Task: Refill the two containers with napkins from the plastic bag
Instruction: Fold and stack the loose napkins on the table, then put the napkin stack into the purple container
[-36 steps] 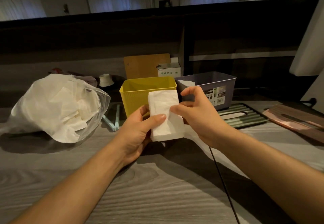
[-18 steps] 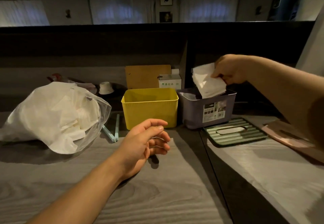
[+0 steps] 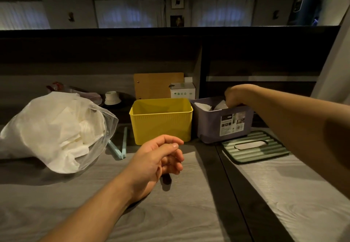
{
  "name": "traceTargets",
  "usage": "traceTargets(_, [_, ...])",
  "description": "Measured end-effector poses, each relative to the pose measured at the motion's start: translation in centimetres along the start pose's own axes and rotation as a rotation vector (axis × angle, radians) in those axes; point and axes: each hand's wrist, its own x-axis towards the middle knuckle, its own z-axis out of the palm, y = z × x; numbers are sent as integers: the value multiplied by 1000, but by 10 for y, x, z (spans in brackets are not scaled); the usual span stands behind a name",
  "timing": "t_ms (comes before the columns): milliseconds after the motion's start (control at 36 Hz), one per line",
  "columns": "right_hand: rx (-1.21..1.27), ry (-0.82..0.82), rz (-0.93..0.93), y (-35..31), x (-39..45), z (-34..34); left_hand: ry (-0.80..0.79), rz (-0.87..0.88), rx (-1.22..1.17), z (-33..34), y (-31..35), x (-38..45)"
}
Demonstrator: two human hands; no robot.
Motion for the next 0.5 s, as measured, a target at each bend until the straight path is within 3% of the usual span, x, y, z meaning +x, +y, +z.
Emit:
traceTargets(250, [-186,145,-13,-4,7,-9,2,3,-2,0,-1,1])
traceTargets(500, [-145,-176,-183,-8,10,-4,-1,8,0,-1,-2,0])
